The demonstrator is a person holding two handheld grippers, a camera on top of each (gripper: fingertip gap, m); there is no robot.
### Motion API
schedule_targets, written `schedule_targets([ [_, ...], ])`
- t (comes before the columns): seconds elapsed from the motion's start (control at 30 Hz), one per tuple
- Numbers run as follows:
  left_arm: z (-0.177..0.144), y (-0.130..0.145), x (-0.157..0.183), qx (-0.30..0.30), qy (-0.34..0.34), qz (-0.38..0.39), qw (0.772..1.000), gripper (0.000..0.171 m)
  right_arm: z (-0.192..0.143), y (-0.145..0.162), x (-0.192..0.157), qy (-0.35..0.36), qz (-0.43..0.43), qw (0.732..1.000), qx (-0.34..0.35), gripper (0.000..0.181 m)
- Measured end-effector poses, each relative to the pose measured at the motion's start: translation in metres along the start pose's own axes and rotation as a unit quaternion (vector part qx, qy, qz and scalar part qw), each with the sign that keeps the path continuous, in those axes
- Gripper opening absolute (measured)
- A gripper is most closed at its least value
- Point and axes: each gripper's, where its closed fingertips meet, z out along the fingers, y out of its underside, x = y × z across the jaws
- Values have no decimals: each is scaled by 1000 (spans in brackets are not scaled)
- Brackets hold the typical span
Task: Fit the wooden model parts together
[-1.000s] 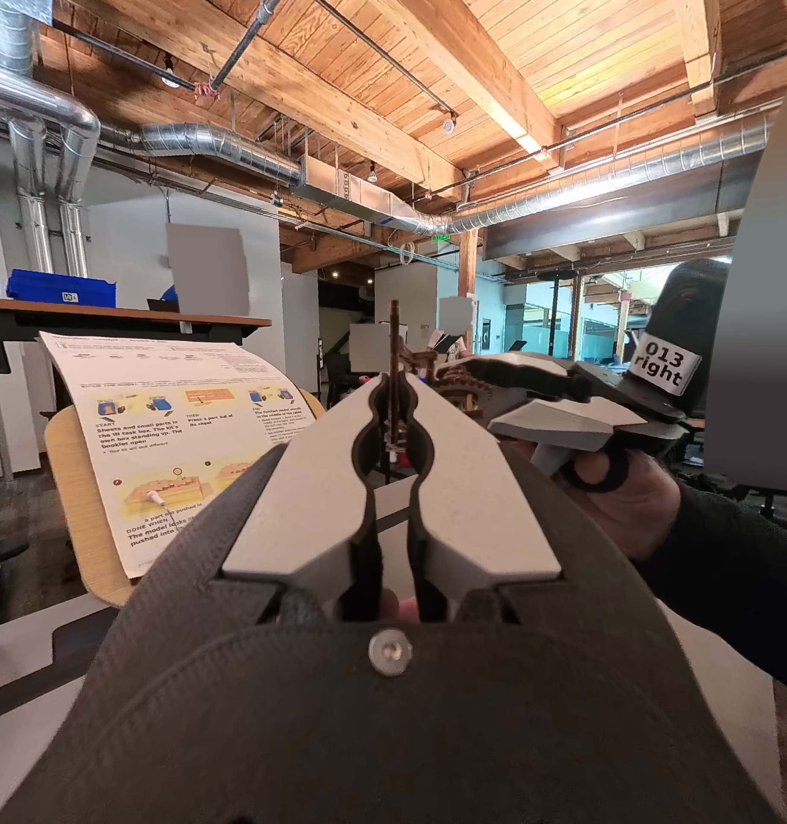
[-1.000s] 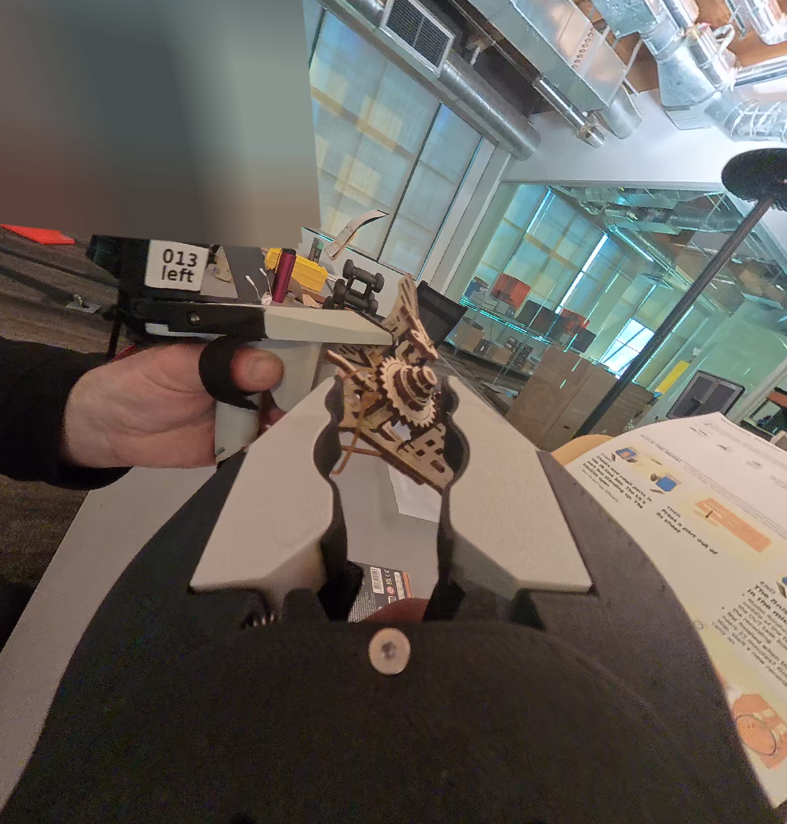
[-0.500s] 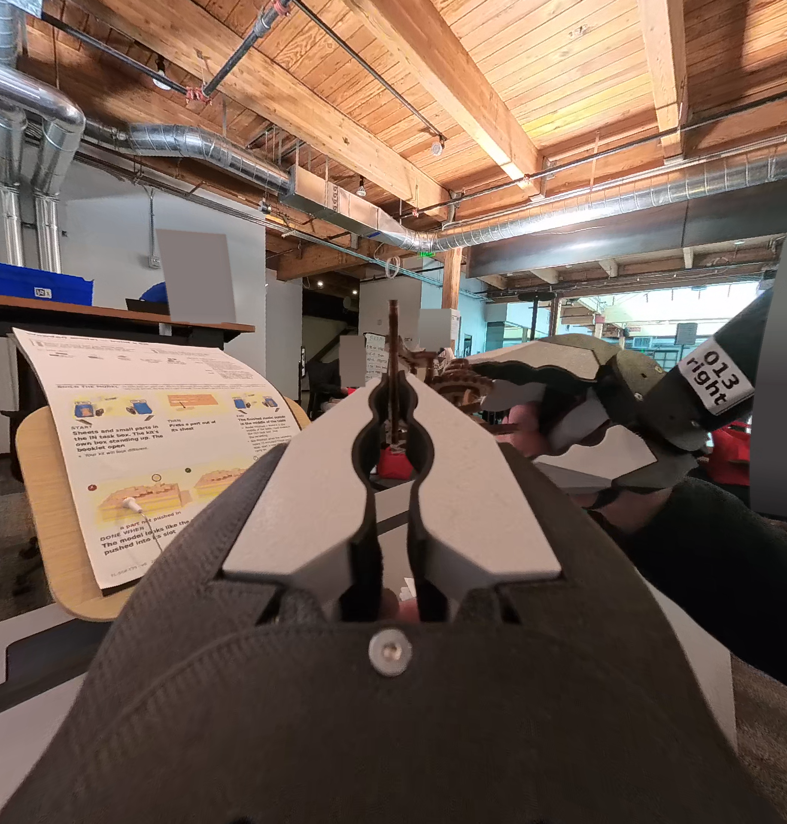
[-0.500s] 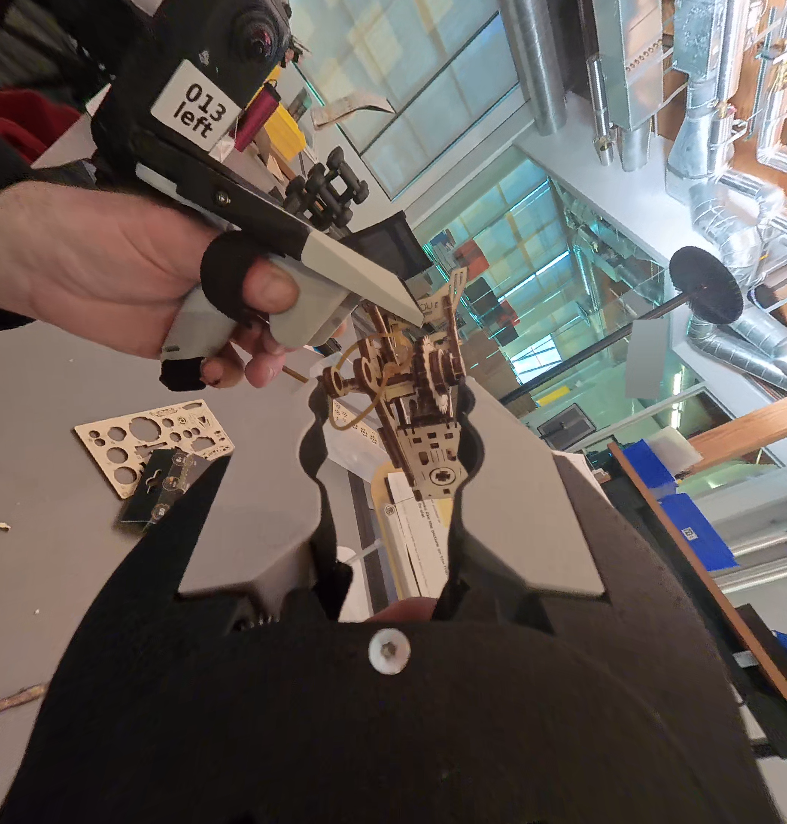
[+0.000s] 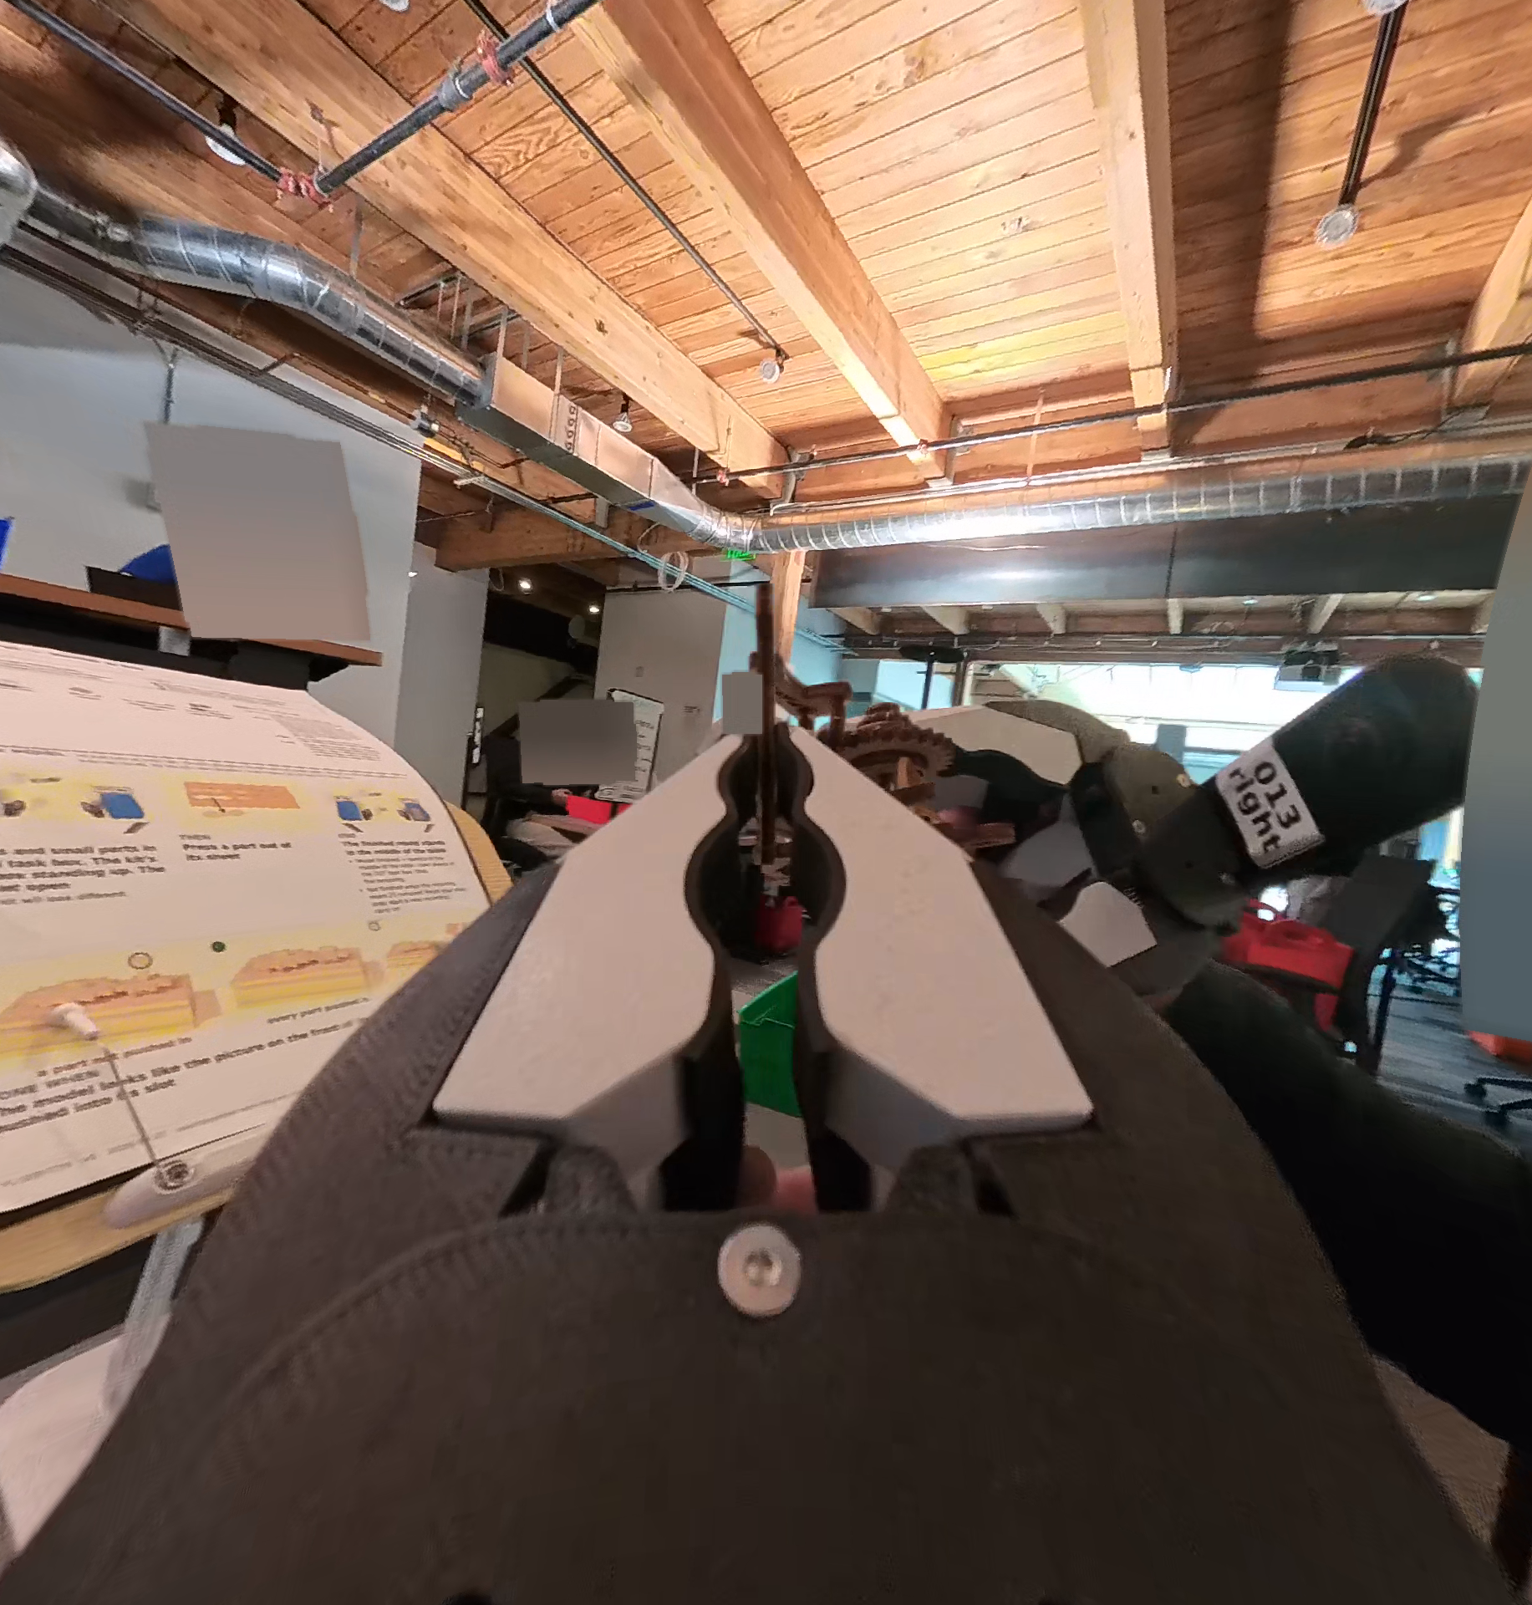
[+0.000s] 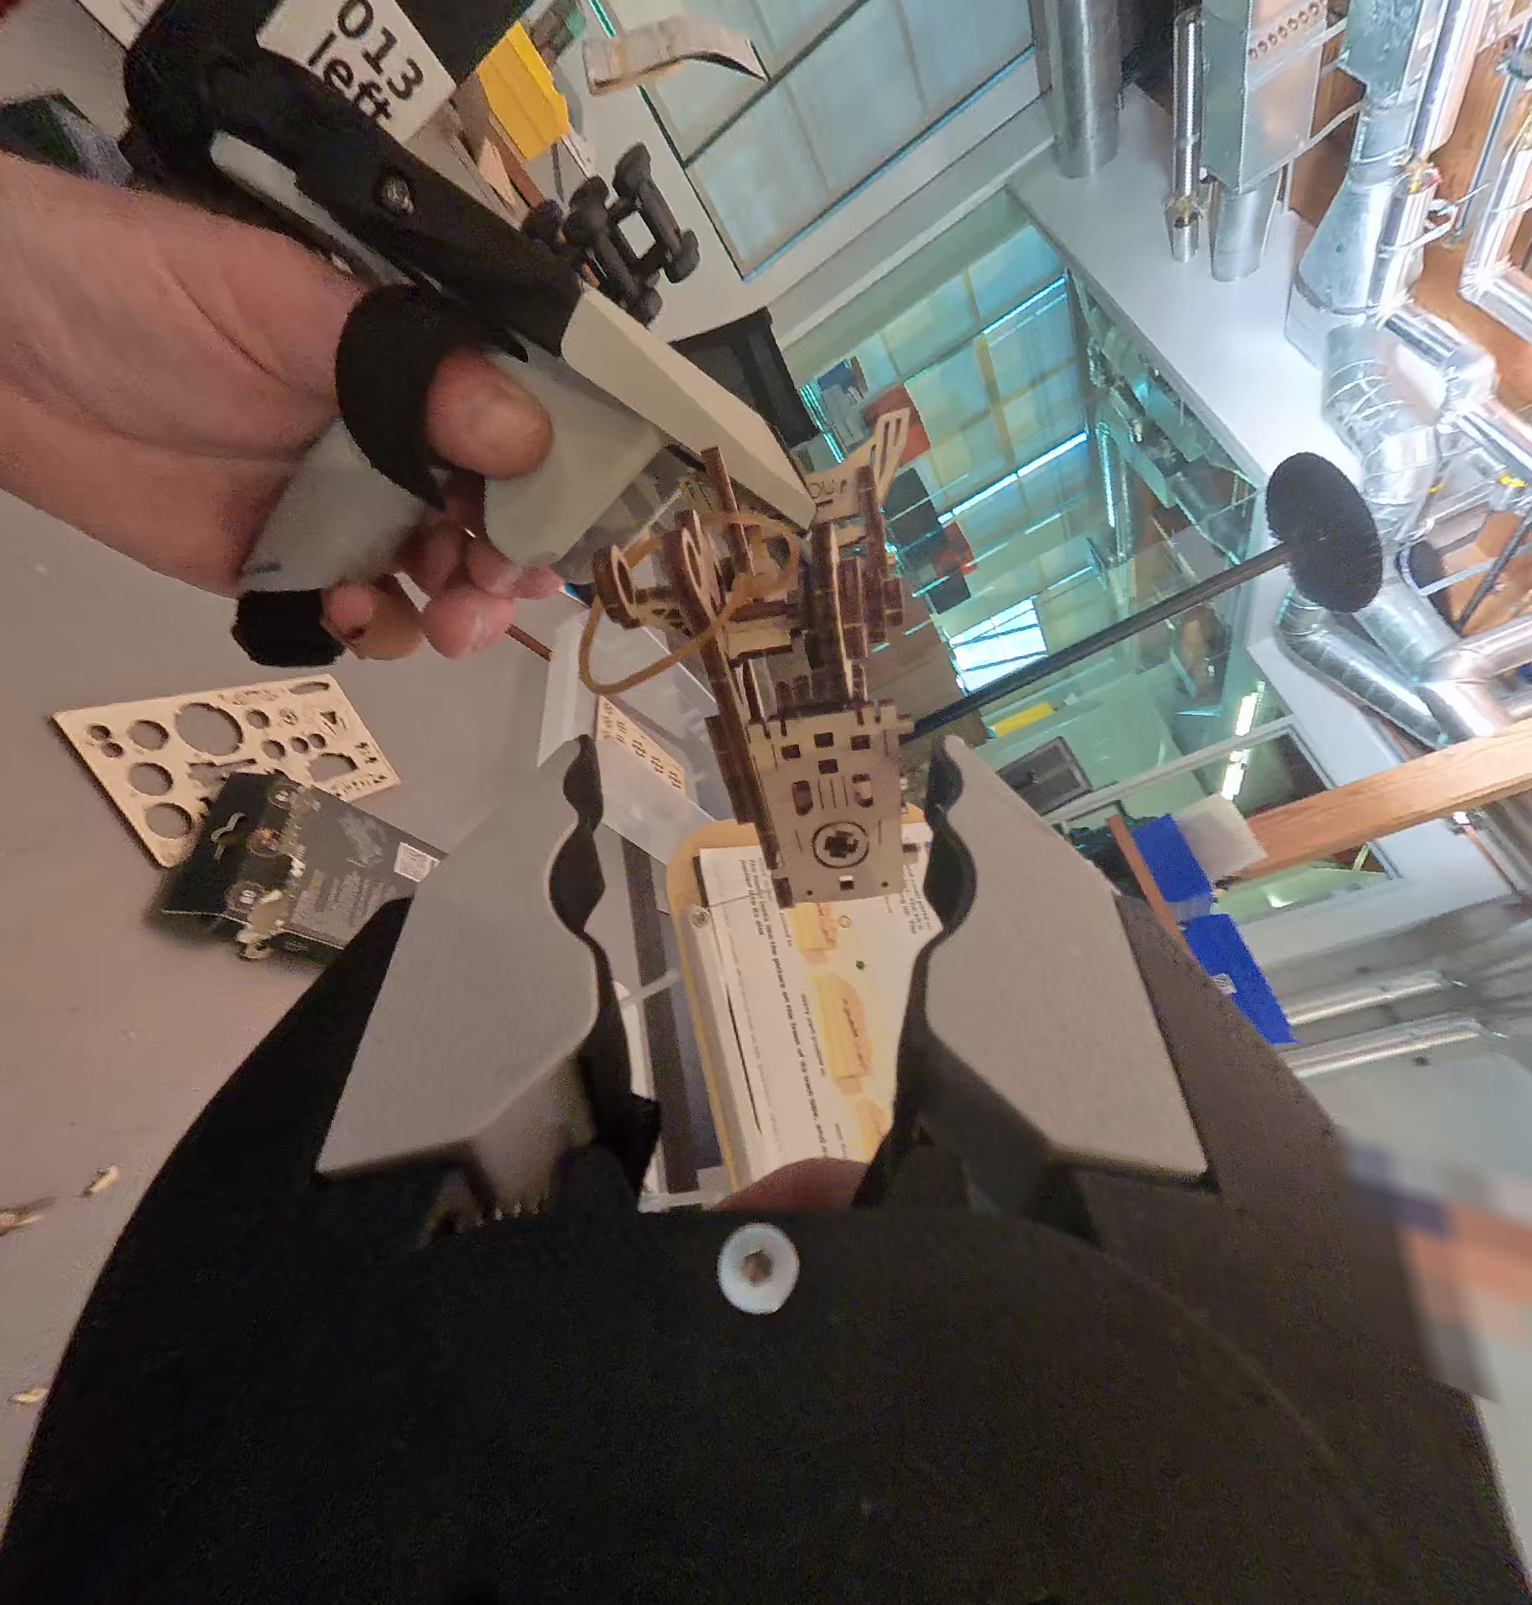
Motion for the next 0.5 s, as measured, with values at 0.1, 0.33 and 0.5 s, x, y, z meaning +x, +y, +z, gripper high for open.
schedule_targets([
  [0.1,1,2,4,2,17,-23,1000,1,0,8,5,22,-38,999,-29,66],
  [0.33,3,13,7,-16,32,-19,999,1,-3,16,7,40,-90,994,-53,39],
  [0.5,3,25,7,-32,37,-4,999,1,-6,25,1,22,-100,992,-74,39],
])
